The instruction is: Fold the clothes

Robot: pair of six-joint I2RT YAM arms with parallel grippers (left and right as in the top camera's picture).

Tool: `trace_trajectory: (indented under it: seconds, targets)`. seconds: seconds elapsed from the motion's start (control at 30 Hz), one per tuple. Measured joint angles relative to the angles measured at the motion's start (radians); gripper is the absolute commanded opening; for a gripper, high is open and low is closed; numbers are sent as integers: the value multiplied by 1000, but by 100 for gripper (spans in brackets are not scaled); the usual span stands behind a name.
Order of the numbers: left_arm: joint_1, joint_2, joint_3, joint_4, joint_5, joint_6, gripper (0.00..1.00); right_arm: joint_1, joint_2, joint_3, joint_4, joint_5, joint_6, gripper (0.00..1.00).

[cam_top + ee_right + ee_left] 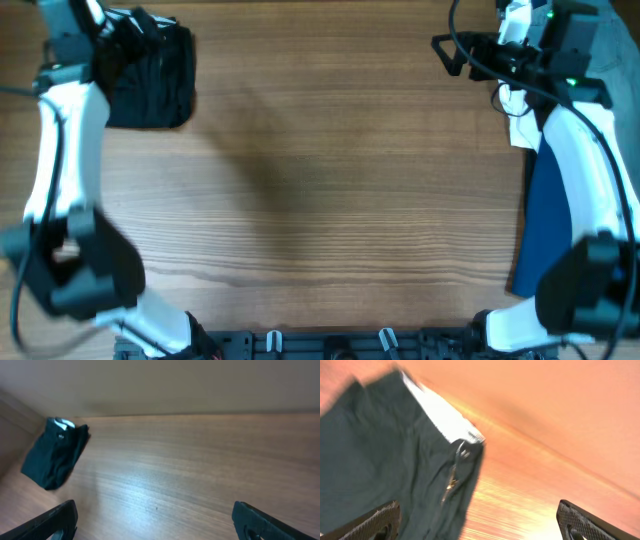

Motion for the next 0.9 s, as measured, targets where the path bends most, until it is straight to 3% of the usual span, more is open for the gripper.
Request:
trace_trajectory:
  seconds: [0.13, 0.3, 0.43, 0.67, 0.77, 0.83, 0.9]
  targets:
    - [-14, -218, 5, -150, 7, 0, 100, 0, -278, 0, -167, 103, -95, 100]
    - [-14, -227, 3, -163, 7, 0, 100, 0, -583, 6, -410, 240, -129, 100]
    - [-14, -227, 3, -162, 7, 0, 100, 0, -637, 6, -520, 264, -132, 100]
    - [-14, -227, 3, -162, 7, 0, 100, 0, -567, 4, -543, 273, -132, 100]
    - [-14, -227, 3, -163, 7, 0, 100, 0, -613, -90, -407, 274, -132, 100]
    - [-14, -227, 3, -160, 7, 0, 100, 3, -826, -446, -17, 274, -90, 100]
    - [-14, -227, 3, -165, 7, 0, 100, 5, -950, -645, 145, 275, -51, 100]
